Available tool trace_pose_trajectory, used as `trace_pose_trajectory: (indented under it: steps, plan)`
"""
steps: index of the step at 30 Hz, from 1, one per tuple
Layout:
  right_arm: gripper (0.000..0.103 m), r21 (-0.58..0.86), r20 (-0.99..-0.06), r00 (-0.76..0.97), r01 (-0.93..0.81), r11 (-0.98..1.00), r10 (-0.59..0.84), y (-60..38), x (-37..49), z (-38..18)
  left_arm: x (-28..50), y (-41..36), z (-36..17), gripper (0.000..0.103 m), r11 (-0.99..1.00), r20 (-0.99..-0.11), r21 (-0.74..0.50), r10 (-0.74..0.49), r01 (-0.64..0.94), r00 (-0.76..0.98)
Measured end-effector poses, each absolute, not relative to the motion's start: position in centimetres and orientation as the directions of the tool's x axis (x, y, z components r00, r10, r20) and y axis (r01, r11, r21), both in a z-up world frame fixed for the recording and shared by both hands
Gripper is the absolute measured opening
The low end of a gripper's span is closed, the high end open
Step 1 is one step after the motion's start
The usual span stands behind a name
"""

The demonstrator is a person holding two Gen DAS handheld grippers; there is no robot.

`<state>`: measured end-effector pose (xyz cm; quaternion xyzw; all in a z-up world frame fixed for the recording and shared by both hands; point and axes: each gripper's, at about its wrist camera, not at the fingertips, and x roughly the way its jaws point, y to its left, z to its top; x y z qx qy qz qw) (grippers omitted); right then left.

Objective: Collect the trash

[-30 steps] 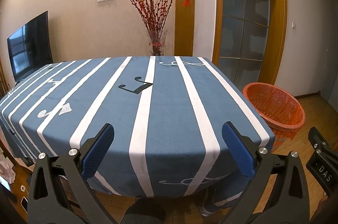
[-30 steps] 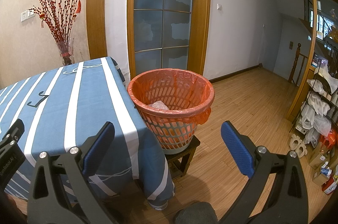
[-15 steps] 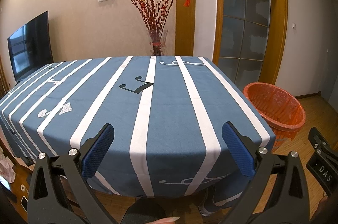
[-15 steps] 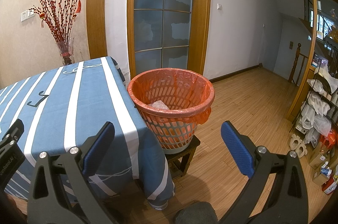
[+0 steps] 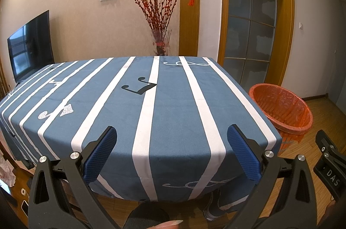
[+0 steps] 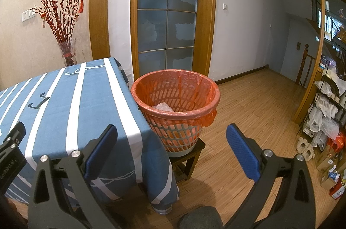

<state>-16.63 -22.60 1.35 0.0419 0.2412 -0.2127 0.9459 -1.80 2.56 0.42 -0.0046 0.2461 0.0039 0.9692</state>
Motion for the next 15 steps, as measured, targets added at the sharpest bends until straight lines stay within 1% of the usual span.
trace_pose_trajectory:
  steps: [15]
  plan:
    - [0.098,-0.024,-0.475,0.793,0.422,0.906,-0.382,-22.59,-16.62,1.38,-1.65,2.44,0.46,0.1,1.0,-0.476,-0.002,0.01,-0.012,0.879]
